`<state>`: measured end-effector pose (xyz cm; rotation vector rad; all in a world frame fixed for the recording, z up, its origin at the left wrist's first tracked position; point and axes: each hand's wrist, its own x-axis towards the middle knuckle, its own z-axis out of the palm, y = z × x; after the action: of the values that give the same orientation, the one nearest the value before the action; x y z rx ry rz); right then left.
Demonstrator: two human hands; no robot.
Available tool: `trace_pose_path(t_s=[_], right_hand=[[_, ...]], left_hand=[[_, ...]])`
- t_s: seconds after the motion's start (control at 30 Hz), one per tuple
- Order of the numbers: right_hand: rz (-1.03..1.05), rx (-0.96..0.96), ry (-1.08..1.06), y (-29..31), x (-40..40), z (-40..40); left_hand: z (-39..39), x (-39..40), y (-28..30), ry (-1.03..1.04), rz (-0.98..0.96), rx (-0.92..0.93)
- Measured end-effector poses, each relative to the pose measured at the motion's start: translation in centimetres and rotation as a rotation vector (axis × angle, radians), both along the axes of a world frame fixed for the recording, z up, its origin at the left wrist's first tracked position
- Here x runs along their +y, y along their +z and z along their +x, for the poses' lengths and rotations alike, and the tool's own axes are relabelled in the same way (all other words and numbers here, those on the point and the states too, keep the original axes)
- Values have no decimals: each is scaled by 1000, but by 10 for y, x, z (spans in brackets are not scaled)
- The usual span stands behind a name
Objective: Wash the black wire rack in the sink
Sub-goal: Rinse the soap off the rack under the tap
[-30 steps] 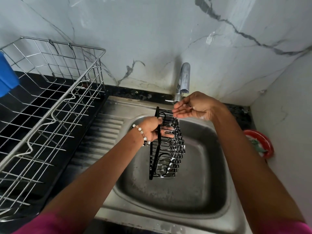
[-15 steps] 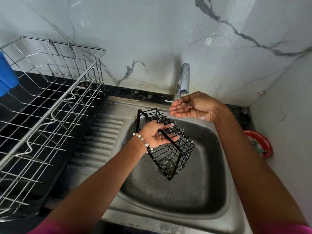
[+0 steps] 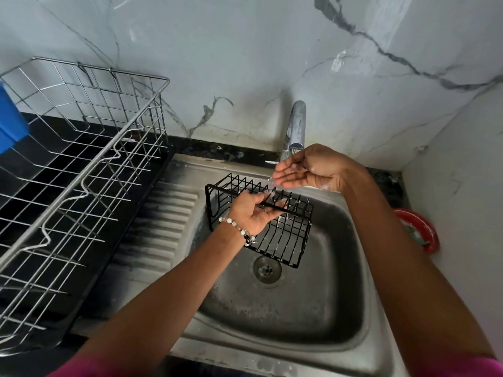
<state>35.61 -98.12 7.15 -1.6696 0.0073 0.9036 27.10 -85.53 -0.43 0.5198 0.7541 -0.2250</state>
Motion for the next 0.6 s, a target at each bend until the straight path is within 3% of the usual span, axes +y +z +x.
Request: trace_pose_path(t_s=[0.33,0.6], right_hand=[[2,-7,-15,-5,5,3],[-43,-6,-29,-16,7,10]], left_hand=[[4,0,-13,188,69,37],[0,-4,-15,85,161,33]])
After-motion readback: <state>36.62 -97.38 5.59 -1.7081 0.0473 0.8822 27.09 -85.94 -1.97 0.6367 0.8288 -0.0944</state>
